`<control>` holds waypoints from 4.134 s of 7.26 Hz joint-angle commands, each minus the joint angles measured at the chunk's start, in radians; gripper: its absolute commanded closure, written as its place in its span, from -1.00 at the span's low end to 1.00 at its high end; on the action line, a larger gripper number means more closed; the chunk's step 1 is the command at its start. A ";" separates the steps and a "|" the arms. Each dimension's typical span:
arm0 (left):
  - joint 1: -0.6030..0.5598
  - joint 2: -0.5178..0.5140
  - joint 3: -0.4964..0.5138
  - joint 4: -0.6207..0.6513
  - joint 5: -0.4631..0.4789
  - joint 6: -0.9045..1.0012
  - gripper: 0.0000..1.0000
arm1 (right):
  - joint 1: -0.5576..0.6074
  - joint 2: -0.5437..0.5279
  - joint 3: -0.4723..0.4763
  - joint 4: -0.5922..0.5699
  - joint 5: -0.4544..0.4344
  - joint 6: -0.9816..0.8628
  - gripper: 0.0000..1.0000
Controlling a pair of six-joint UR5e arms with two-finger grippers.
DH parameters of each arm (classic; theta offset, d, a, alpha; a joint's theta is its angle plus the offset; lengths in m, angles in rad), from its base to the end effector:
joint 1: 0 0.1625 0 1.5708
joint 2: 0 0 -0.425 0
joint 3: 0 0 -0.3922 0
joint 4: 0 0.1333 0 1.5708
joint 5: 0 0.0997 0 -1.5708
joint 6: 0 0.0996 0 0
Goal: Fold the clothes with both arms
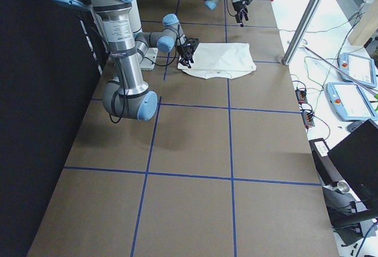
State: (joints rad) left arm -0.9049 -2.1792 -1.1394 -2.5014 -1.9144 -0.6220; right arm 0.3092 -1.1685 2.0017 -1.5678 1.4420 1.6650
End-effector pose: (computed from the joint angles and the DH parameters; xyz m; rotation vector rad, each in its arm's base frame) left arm 0.3895 -0.6572 0.3949 0.6926 0.9048 0.2293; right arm -0.4988 -0.3127 0.2555 0.2118 -0.8240 0.4328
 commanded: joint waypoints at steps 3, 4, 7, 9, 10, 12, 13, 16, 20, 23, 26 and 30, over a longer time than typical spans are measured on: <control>-0.008 0.128 -0.395 0.428 -0.107 0.008 -1.00 | -0.038 0.000 0.020 -0.021 0.002 -0.154 -1.00; -0.011 0.178 -0.489 0.482 -0.112 0.008 -1.00 | -0.056 0.009 0.005 -0.020 -0.040 -0.225 -1.00; -0.009 0.246 -0.551 0.480 -0.115 0.004 -1.00 | -0.061 0.073 -0.069 -0.050 -0.057 -0.442 -0.64; -0.009 0.248 -0.551 0.477 -0.115 0.002 -1.00 | -0.119 0.076 -0.069 -0.081 -0.127 -0.555 -0.38; -0.009 0.248 -0.551 0.477 -0.115 0.001 -1.00 | -0.146 0.075 -0.076 -0.080 -0.155 -0.585 -0.32; -0.009 0.260 -0.551 0.472 -0.115 0.002 -1.00 | -0.177 0.075 -0.104 -0.077 -0.176 -0.585 -0.31; -0.009 0.260 -0.551 0.473 -0.115 0.002 -1.00 | -0.179 0.075 -0.106 -0.075 -0.179 -0.585 -0.30; -0.009 0.260 -0.553 0.472 -0.115 0.002 -1.00 | -0.190 0.076 -0.106 -0.072 -0.178 -0.584 -0.23; -0.009 0.262 -0.553 0.472 -0.115 0.002 -1.00 | -0.193 0.076 -0.107 -0.071 -0.180 -0.582 1.00; -0.009 0.262 -0.553 0.472 -0.115 0.002 -1.00 | -0.188 0.076 -0.101 -0.067 -0.196 -0.579 1.00; -0.009 0.262 -0.559 0.472 -0.113 -0.005 -1.00 | -0.162 0.055 -0.081 -0.069 -0.195 -0.538 1.00; -0.008 0.265 -0.565 0.472 -0.113 -0.022 -1.00 | -0.171 -0.037 -0.027 -0.074 -0.181 -0.285 1.00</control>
State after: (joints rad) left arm -0.9138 -1.9149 -1.7040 -2.0294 -2.0279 -0.6425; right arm 0.1425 -1.1942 1.9665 -1.6399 1.2564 1.3119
